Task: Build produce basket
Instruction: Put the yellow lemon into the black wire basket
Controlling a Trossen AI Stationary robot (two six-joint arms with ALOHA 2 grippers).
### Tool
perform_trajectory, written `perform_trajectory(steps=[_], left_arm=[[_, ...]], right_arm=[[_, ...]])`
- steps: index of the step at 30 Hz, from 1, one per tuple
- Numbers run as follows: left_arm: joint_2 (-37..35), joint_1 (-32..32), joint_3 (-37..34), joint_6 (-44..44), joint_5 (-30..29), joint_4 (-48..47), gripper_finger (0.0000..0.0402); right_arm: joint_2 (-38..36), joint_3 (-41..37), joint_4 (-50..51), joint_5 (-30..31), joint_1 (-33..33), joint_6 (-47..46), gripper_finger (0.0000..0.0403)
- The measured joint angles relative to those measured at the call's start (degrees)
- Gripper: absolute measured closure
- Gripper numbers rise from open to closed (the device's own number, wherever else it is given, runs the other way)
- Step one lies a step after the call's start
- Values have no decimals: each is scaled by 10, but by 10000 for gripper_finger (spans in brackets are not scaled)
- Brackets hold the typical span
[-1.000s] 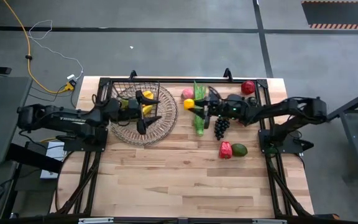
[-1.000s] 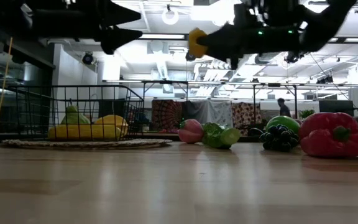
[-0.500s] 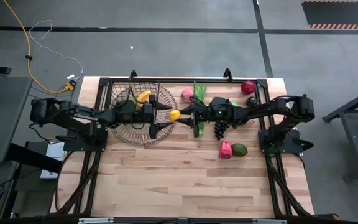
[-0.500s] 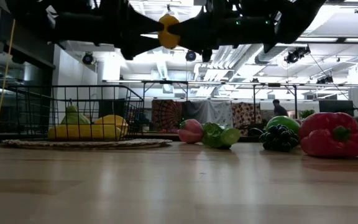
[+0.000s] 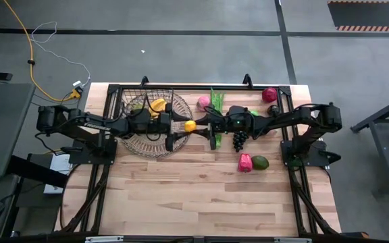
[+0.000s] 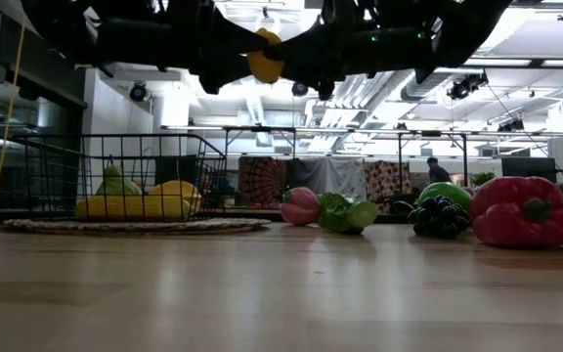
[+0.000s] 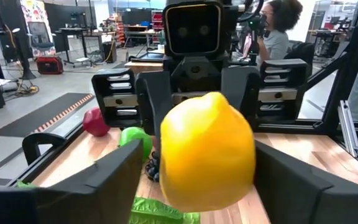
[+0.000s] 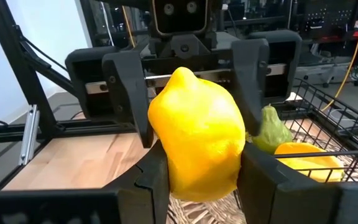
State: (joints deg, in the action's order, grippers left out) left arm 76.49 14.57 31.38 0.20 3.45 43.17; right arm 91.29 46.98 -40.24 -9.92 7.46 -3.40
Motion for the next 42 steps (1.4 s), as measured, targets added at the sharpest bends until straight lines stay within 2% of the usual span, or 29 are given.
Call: perform_trajectory(steps=[4,7,10,16,20,25,30,37,40,42], left_arm=[[0,0,0,0,2,0,207],[0,0,0,0,4,0,257],[0,0,0,0,0,0,288],[-20,4,1,6,-30,-37,284],[-59,13,0,8,-58,-89,276],[-116,21,-4,18,-59,-161,277],[-173,25,-37,28,-58,-164,277],[-261,71,-93,30,-56,-164,277],[-282,95,-113,30,-39,-165,277],[-288,111,-121,30,-8,-164,276]], right_arm=[[0,0,2,3,0,-7,266],[0,0,2,2,0,-7,241],[0,0,4,3,0,-4,212],[-19,0,44,32,4,13,177],[-43,0,102,60,5,29,176],[-65,-11,139,71,9,54,176],[-111,-82,96,116,21,54,176],[-211,-189,-4,121,45,19,176],[-229,-210,-29,116,45,19,176],[-232,-213,-38,112,45,19,176]])
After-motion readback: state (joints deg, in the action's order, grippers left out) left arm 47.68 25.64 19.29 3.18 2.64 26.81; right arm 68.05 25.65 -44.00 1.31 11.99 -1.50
